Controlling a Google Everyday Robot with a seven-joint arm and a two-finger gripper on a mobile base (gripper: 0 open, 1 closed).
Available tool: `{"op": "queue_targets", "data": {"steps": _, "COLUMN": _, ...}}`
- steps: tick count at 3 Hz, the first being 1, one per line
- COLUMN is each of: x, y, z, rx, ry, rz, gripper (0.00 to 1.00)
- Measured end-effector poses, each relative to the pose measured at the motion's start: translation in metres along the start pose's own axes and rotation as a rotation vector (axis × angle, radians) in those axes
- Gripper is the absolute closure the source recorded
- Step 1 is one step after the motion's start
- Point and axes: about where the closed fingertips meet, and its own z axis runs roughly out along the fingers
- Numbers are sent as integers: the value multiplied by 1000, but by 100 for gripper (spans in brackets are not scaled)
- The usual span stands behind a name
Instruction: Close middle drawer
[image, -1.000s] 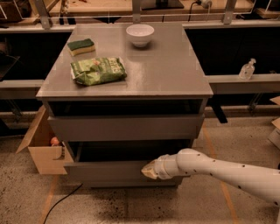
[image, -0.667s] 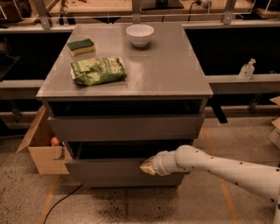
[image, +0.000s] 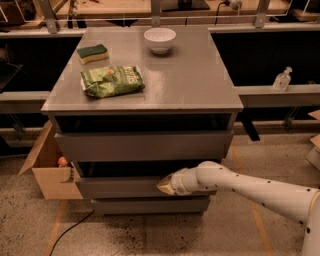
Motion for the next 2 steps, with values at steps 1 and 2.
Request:
{"op": "queue_targets", "data": {"steps": 1, "x": -5, "y": -22, "z": 28, "rx": -19, "ry": 2, "rz": -12, "gripper": 100}}
{"op": "queue_targets", "data": {"steps": 2, "x": -5, "y": -24, "z": 31, "rx": -24, "ry": 3, "rz": -16, "gripper": 100}}
